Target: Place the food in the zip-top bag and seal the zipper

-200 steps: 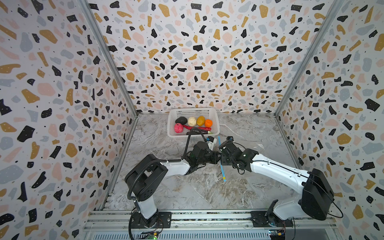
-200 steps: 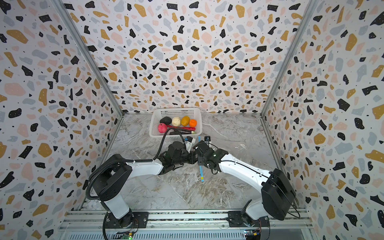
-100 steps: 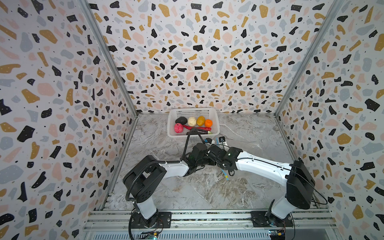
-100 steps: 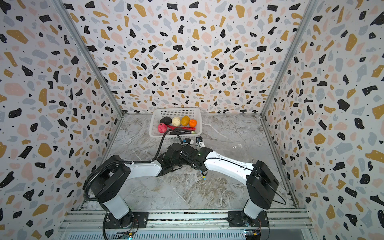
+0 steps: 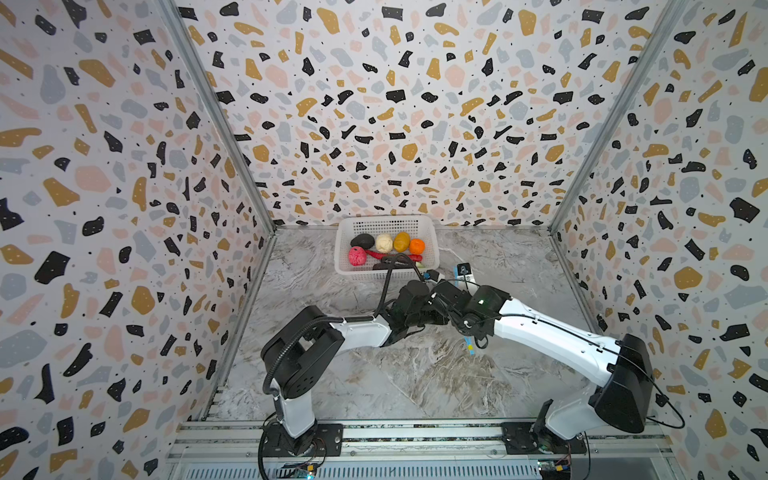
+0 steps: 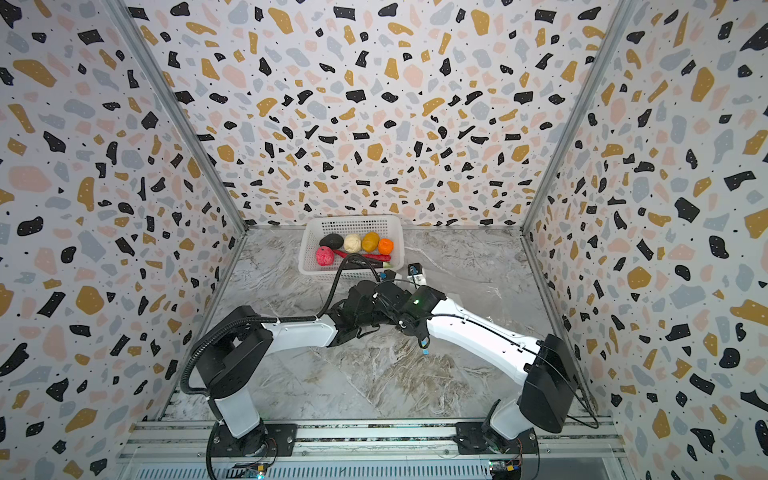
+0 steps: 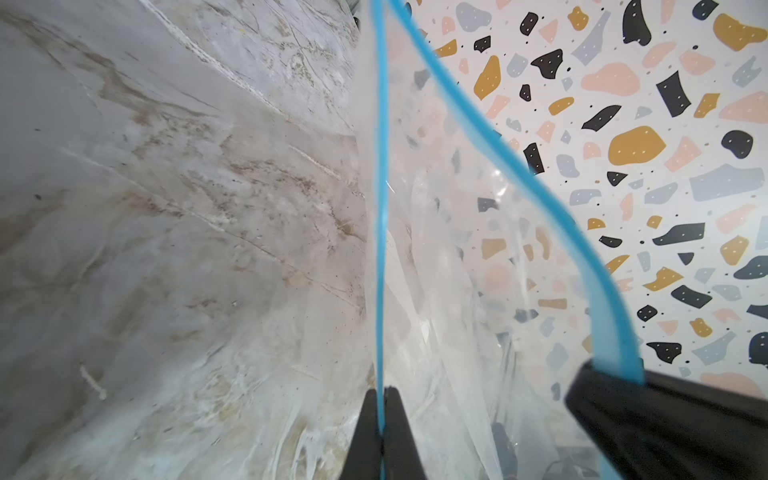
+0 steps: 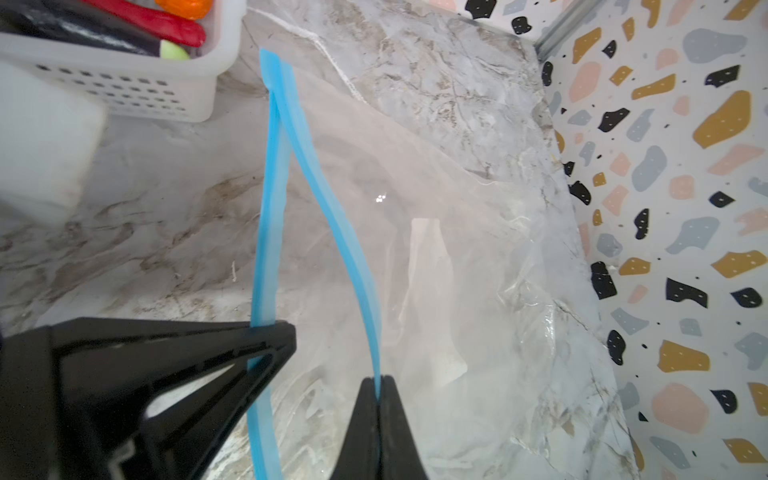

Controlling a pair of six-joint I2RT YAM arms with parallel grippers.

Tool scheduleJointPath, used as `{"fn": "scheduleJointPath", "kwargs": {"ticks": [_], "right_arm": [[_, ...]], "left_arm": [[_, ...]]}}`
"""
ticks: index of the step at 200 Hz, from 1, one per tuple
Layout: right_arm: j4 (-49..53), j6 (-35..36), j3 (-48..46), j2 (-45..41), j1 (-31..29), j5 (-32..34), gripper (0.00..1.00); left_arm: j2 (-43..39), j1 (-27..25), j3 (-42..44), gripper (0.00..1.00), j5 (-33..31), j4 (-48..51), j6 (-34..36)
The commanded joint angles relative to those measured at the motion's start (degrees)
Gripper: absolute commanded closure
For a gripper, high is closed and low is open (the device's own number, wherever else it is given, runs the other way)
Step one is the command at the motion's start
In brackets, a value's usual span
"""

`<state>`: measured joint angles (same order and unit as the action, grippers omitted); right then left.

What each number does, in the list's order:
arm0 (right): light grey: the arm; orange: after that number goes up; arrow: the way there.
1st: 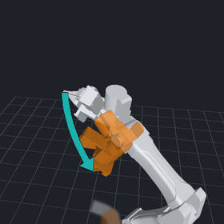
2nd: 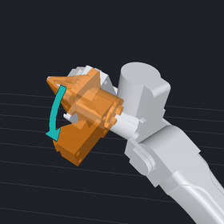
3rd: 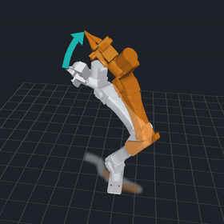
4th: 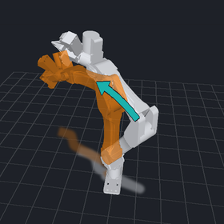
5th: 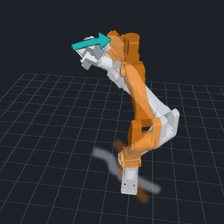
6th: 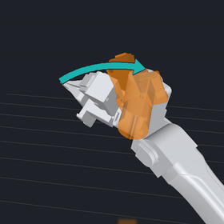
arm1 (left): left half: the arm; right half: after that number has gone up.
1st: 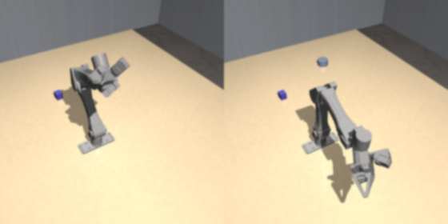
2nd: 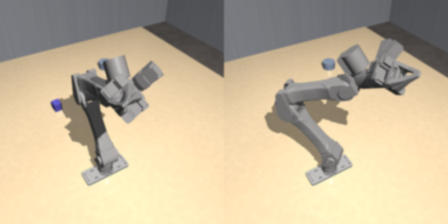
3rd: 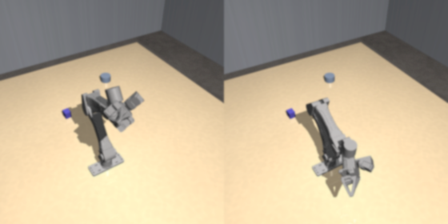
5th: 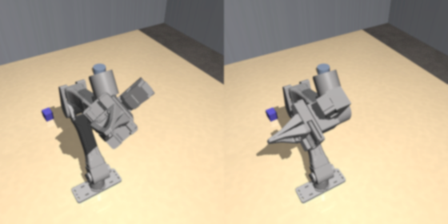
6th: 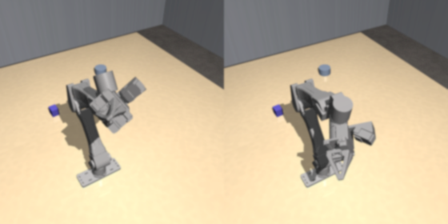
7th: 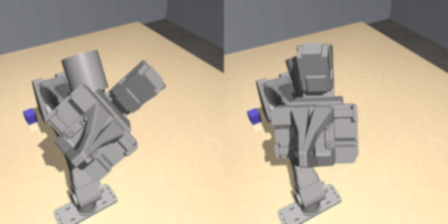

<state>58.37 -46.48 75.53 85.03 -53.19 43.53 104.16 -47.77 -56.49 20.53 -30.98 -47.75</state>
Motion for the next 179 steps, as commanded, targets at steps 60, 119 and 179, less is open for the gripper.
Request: {"fn": "scheduleJointPath", "kwargs": {"ticks": [60,119,179], "right_arm": [[-1.32,2.38,-1.79,-1.62,2.64,-3.52,1.00],[-13.64,7.29,-7.02,0.63,6.76,-14.16,1.00],[-17.44,7.98,-7.14,3.89,7.00,-17.99,1.00]], "left_arm": [[6.11,-0.36,1.63,1.00,-3.42,0.19,-5.35],[8.42,1.25,3.18,1.00,-5.94,3.49,-3.32],[3.54,1.54,1.15,0.80,-8.84,9.94,1.77]]}}
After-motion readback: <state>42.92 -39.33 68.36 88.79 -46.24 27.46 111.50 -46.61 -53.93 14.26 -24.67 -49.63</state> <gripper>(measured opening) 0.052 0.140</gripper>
